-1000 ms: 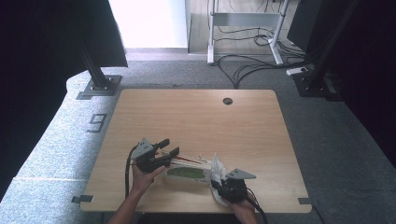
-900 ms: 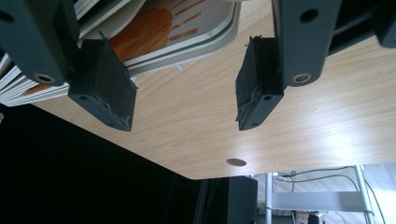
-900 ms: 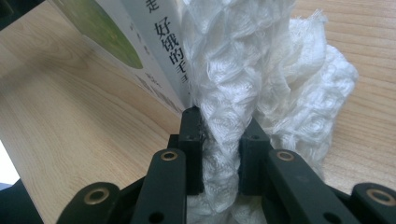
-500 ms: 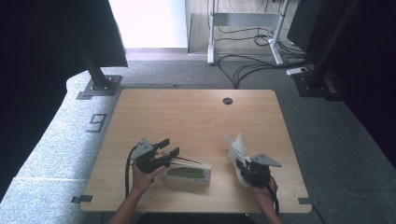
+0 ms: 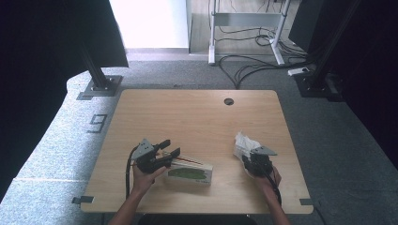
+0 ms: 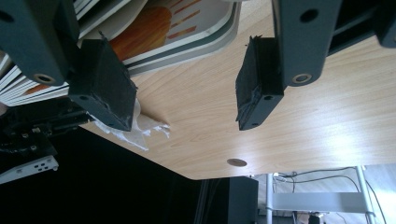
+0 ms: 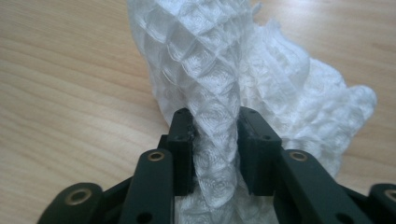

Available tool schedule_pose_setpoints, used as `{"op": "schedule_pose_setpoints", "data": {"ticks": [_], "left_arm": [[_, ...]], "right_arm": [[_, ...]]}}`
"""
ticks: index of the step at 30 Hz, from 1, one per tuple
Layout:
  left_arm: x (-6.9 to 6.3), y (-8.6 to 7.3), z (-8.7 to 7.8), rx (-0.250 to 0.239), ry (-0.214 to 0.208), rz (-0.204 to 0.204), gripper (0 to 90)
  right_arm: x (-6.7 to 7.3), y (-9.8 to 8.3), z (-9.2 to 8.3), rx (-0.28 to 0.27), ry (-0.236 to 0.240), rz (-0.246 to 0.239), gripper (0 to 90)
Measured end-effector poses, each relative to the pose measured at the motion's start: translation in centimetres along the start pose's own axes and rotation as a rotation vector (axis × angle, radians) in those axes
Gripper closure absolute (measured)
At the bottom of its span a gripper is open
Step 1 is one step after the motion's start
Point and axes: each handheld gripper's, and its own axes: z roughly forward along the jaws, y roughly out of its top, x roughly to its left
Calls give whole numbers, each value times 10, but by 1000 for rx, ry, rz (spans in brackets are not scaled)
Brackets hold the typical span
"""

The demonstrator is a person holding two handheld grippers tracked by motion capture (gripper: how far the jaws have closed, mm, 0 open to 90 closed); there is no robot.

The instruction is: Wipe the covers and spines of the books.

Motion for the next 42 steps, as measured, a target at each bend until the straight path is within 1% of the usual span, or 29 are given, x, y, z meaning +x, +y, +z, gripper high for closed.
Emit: {"op": "schedule_pose_setpoints", "data": {"ticks": [1, 3, 5, 7, 8, 9, 10, 11, 12, 13, 14, 15, 17, 21, 23, 25, 27, 29, 30, 32, 34, 35, 37, 39, 41, 42], "left_arm": [[0, 0, 0, 1, -1, 0, 379], [0, 0, 0, 2, -2, 1, 379], [0, 0, 0, 2, -4, -1, 379], [0, 0, 0, 0, -3, -3, 379], [0, 0, 0, 0, -3, -4, 379], [1, 0, 0, 1, -4, -4, 379], [0, 0, 0, 1, -3, -3, 379], [0, 0, 0, 2, -3, -2, 379], [0, 0, 0, 2, -2, -1, 379], [0, 0, 0, 2, -2, -3, 379], [0, 0, 0, 2, -2, -4, 379], [0, 0, 0, 2, -2, -4, 379], [0, 0, 0, 1, -3, -5, 379], [1, 0, 0, 2, -4, -7, 379], [1, 0, 0, 2, -4, -6, 379], [1, 0, 0, 2, -4, -7, 379], [1, 0, 1, 3, -4, -7, 379], [1, 1, 1, 5, -4, -4, 378], [1, 0, 1, 4, -4, -3, 377], [1, 1, 0, 7, -4, 2, 372], [2, 2, 0, 14, -4, 15, 360], [2, 2, 0, 15, -3, 19, 351], [4, 3, -2, 21, 2, 26, 339], [7, 5, -6, 21, 7, 32, 327], [11, 6, -13, 13, 9, 30, 319], [13, 6, -16, 10, 9, 29, 316]], "right_arm": [[-1, 1, 0, 3, 2, 4, 607], [-2, 3, -2, -7, -7, 15, 474], [-1, 6, -13, -75, 3, 20, 425], [3, 10, -29, -148, 24, 19, 403], [6, 14, -39, -191, 46, 10, 402], [10, 16, -47, -219, 73, 3, 401], [12, 17, -52, -233, 96, -4, 401], [17, 18, -59, -254, 129, -12, 401], [22, 18, -64, -268, 171, -21, 400], [29, 17, -68, -276, 225, -29, 399], [35, 15, -71, -279, 263, -47, 398], [40, 14, -72, -280, 290, -57, 397], [56, 8, -70, -274, 388, -85, 398], [79, -1, -61, -242, 497, -140, 397], [89, -3, -56, -232, 529, -169, 395], [97, -2, -50, -227, 563, -186, 395], [104, 0, -44, -223, 567, -207, 407], [107, 3, -38, -225, 559, -209, 435], [108, 5, -35, -228, 566, -208, 459], [108, 7, -29, -231, 601, -210, 524], [111, 8, -26, -238, 618, -233, 593], [113, 8, -24, -247, 616, -240, 610], [111, 9, -23, -246, 629, -239, 655], [110, 9, -22, -249, 642, -242, 675], [109, 10, -22, -245, 653, -249, 719], [109, 10, -22, -245, 657, -245, 727]]}}
